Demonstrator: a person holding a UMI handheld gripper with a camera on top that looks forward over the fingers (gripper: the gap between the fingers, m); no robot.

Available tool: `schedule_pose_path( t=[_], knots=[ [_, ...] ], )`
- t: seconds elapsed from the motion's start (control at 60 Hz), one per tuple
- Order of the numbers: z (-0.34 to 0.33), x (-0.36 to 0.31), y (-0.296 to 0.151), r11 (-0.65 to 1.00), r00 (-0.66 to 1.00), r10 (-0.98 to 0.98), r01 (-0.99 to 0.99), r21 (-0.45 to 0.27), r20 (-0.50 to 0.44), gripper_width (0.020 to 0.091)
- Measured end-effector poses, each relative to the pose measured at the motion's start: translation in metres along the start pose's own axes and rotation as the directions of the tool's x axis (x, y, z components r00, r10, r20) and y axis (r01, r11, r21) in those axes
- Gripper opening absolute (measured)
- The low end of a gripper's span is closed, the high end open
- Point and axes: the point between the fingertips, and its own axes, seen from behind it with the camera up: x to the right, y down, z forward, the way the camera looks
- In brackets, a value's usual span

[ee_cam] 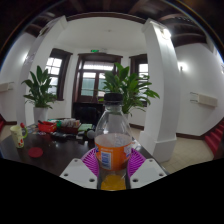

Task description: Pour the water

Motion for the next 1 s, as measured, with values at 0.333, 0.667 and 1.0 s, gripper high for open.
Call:
schedule_pose_path(
  t=[0.333,0.667,1.0],
  knots=[
    [0.018,-0.077,-0.037,0.928,0.925,-0.371,0.372,0.006,0.083,0.0321],
    [0.038,-0.252,-0.090,0.415,0.406,-0.910,0.894,0.171,0.088,0.0321],
    [0.058,-0.354,-0.080,-0.190,-0.187,-0.982,0.960,0.208,-0.033,0.0322]
  ],
)
